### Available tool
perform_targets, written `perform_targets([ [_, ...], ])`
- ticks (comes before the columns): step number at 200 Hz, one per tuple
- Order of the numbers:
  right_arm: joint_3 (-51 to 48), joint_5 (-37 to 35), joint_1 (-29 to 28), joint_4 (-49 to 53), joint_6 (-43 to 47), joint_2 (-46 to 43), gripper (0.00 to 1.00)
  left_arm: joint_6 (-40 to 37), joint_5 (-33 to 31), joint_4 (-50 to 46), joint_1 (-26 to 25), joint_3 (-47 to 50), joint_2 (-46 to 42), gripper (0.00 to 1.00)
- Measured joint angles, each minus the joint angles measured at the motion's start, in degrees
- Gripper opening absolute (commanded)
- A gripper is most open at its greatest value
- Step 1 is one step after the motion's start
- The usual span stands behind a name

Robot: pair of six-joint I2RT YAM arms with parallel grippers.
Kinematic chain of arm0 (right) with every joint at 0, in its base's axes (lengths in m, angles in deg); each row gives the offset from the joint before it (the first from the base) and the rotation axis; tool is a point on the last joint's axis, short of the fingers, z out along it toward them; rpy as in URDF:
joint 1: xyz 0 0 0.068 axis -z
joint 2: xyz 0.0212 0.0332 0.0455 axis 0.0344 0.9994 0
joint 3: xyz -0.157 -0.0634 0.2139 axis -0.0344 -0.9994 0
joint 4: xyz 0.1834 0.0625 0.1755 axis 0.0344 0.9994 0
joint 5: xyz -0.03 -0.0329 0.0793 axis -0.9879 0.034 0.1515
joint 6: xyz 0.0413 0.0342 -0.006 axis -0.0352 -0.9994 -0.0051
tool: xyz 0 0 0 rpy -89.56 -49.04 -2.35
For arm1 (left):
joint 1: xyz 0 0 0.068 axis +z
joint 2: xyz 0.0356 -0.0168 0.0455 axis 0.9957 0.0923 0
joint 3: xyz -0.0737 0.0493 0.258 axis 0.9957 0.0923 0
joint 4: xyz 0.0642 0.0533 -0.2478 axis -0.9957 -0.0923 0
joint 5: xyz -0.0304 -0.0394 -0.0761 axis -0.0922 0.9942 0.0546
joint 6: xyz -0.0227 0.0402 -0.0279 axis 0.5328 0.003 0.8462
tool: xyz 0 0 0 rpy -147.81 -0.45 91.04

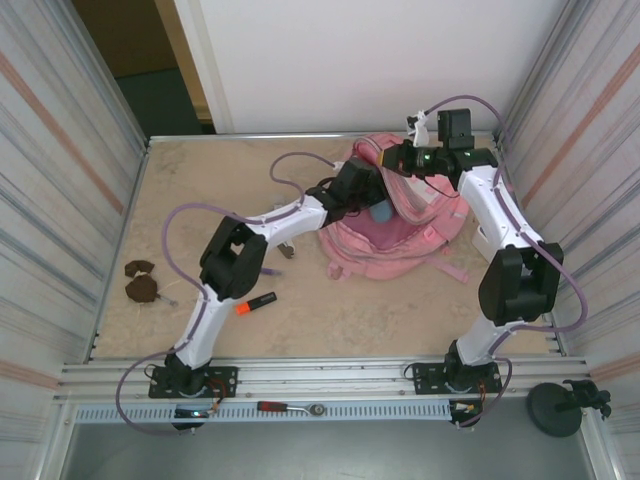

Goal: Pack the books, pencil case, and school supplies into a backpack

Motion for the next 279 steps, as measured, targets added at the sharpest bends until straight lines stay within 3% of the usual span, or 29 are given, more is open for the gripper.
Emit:
perform_targets([
  [41, 0.1, 0.6, 0.7, -1.4, -1.0, 0.1, 0.0, 0.3, 1.8, 2.1, -0.3, -1.1, 1.9, 0.86],
  [70, 0.1, 1.1, 0.8, -1.7, -1.0, 0.2, 0.0, -2.0, 2.9, 3.7, 0.1, 2.7, -0.1, 0.87],
  [127, -0.5, 1.5, 1.3, -1.9, -1.0, 0.2, 0.0, -5.5, 5.4, 4.8, 0.1, 11.0, -7.1, 0.56],
  [175, -0.6, 1.6, 1.4, -2.2, -1.0, 0.2, 0.0, -6.1, 6.3, 5.1, 0.1, 12.1, -7.0, 0.4],
  [232, -1.1, 2.3, 1.4, -3.0, -1.0, 0.2, 0.0, -6.0, 8.4, 3.7, 0.2, 2.6, 1.3, 0.28],
  [279, -1.4, 2.6, 1.4, -4.3, -1.1, 0.2, 0.0, -5.9, 10.4, 2.6, 0.2, -10.9, 9.4, 0.28],
])
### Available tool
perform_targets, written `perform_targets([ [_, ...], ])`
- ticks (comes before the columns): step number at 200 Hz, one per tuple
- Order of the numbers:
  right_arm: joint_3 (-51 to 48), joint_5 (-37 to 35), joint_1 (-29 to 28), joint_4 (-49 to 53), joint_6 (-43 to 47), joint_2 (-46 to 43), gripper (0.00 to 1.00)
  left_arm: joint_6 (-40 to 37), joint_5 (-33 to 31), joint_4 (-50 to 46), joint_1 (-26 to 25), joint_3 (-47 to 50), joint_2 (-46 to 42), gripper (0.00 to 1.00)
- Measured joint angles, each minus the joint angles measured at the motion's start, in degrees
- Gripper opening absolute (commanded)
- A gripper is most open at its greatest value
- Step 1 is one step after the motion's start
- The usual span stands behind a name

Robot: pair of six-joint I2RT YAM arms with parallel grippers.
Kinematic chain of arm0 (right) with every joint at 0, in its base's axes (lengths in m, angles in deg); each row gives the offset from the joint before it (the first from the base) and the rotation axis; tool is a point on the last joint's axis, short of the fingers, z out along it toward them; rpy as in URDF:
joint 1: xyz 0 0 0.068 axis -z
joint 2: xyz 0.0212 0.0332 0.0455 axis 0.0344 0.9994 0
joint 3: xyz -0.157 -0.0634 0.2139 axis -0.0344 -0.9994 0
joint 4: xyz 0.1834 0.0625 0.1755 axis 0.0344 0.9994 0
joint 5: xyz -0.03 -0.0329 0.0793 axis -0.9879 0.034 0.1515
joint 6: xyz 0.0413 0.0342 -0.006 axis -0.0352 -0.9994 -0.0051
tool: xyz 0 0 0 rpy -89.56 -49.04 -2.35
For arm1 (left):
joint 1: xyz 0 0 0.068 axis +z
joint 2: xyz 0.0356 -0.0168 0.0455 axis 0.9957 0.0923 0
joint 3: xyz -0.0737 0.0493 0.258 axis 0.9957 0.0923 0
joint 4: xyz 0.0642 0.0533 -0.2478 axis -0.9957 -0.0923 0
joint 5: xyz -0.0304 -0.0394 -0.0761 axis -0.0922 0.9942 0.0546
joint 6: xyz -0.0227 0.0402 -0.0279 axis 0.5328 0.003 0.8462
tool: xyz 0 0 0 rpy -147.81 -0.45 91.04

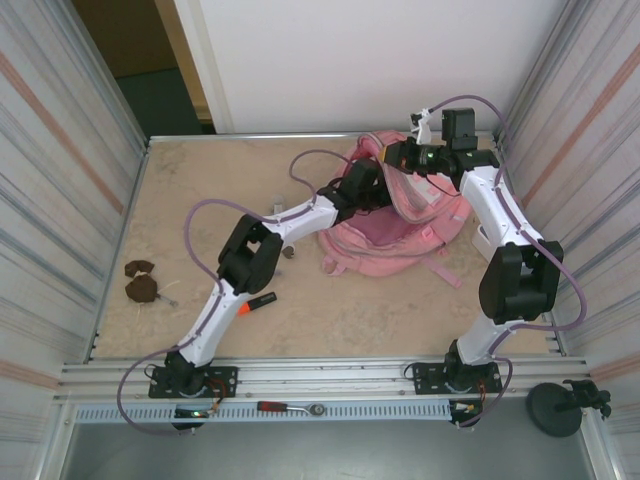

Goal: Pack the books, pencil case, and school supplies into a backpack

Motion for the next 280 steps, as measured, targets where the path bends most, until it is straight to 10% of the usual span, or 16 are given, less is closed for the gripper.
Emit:
perform_targets([
  [61, -1.9, 0.3, 0.3, -1.4, 0.0, 0.0, 0.0, -2.1, 1.8, 1.9, 0.0, 10.1, -4.9, 0.48],
  [157, -3.3, 0.7, 0.5, -2.0, 0.2, -0.1, 0.0, -17.9, -4.0, -0.9, 6.8, 52.1, -46.8, 0.77],
  [219, -3.6, 0.7, 0.4, -2.5, 0.2, -0.1, 0.0, -28.3, -17.4, -17.4, 17.9, 45.2, -36.7, 0.88],
  [280, -3.7, 0.4, 0.4, -2.4, 0.3, -0.4, 0.0, -33.3, -20.6, -25.3, 19.8, 35.3, -23.2, 0.77],
])
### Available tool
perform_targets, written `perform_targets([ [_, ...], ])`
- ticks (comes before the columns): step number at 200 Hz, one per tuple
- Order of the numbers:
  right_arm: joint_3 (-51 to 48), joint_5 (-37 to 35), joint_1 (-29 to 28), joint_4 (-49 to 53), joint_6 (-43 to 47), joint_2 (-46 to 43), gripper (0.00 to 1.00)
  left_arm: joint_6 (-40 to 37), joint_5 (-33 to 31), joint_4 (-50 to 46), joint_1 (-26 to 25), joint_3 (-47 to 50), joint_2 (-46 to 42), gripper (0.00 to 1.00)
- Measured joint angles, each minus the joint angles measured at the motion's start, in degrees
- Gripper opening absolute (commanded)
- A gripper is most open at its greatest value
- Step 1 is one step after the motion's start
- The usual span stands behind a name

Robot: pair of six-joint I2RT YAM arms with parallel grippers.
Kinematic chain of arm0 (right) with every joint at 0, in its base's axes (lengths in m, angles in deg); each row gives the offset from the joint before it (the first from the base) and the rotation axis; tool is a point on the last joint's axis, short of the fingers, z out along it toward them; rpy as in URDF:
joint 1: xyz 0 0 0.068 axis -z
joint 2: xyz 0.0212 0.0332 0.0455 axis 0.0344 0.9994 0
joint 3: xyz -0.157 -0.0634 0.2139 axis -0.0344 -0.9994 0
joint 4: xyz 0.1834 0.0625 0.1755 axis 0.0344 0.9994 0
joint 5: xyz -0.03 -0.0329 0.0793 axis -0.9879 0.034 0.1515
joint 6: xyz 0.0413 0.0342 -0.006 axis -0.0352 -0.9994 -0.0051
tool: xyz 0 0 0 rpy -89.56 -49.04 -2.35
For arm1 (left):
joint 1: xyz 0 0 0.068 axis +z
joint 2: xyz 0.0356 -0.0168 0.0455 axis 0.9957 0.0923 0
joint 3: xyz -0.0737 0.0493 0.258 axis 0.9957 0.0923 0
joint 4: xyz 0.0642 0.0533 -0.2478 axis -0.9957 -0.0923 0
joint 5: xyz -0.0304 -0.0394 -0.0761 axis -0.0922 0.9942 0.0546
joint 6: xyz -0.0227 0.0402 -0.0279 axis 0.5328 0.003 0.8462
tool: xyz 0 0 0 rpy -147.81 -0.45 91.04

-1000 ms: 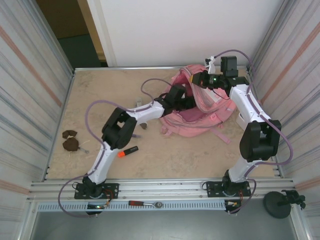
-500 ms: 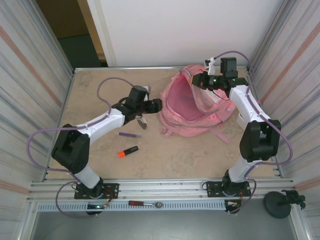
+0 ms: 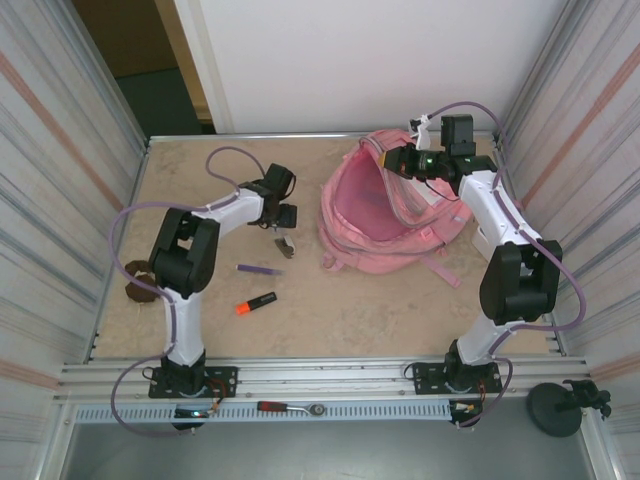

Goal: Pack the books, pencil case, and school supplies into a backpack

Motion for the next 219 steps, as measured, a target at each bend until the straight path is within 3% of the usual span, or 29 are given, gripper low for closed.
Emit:
perform_targets([
  [139, -1.0, 0.0, 0.0, -0.2, 0.0, -0.5, 0.0, -1.2, 2.9, -0.3, 1.3, -3.3, 3.3, 0.46],
  [178, -1.0, -0.2, 0.0, -0.2, 0.0, -0.6, 0.0, -0.7, -0.7, 0.3, 2.6, 2.6, -6.6, 0.44],
  [219, -1.1, -0.2, 0.0, -0.2, 0.0, -0.6, 0.0, 2.8, 2.3, 5.3, 1.2, 6.9, -21.5, 0.44],
])
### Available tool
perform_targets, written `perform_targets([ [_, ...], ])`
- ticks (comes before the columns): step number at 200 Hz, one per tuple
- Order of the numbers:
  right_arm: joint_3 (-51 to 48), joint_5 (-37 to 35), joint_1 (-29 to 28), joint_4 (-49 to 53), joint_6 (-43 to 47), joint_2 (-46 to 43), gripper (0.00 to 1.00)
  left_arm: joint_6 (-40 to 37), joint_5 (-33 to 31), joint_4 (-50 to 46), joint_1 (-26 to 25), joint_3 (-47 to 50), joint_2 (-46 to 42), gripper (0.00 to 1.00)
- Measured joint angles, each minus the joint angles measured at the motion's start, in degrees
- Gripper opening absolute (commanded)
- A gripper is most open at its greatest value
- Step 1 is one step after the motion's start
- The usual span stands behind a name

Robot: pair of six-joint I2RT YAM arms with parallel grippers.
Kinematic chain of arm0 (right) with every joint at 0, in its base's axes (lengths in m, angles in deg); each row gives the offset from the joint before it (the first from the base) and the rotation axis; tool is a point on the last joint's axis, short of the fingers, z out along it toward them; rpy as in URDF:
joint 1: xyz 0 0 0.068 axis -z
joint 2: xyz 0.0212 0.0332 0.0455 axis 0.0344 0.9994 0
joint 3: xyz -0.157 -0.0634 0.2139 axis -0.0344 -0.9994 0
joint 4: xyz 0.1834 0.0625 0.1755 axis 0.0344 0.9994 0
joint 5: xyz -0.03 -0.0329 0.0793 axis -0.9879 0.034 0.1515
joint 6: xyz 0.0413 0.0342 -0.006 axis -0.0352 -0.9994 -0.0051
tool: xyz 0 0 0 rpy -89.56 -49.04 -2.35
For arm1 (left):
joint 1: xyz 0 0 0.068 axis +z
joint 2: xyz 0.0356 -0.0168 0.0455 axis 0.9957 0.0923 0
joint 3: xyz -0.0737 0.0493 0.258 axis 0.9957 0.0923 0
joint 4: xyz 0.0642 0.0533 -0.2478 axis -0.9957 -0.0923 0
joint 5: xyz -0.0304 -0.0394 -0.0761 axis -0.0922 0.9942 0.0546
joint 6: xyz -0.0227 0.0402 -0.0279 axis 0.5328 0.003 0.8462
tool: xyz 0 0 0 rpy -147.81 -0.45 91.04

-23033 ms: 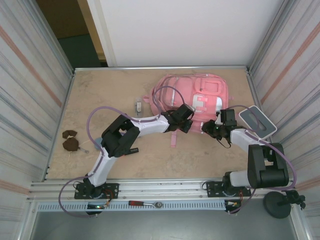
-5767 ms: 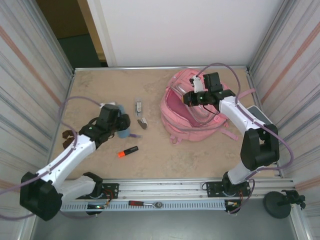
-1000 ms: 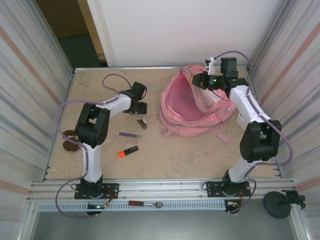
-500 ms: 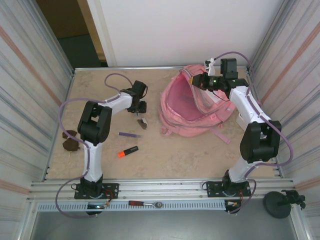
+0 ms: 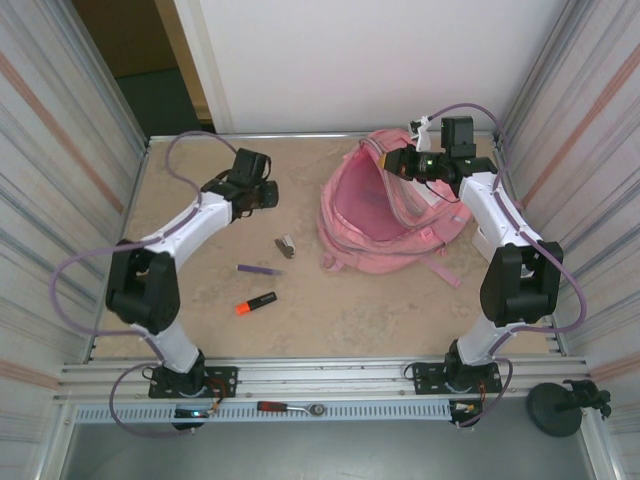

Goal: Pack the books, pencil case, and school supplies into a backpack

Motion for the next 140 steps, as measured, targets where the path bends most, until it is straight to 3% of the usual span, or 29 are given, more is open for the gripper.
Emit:
perform_targets([
  [67, -0.4, 0.0, -0.1, -0.7, 0.0, 0.0, 0.0, 11.0, 8.7, 10.1, -11.6, 1.4, -1.4, 0.44],
  [101, -0.4, 0.0, -0.1, -0.9, -0.1, 0.0, 0.0, 18.2, 11.9, 16.0, -14.3, 0.6, 3.8, 0.44],
  [140, -0.4, 0.0, -0.1, -1.1, -0.2, 0.0, 0.0, 23.8, 12.8, 18.3, -16.4, -6.8, 13.4, 0.46],
])
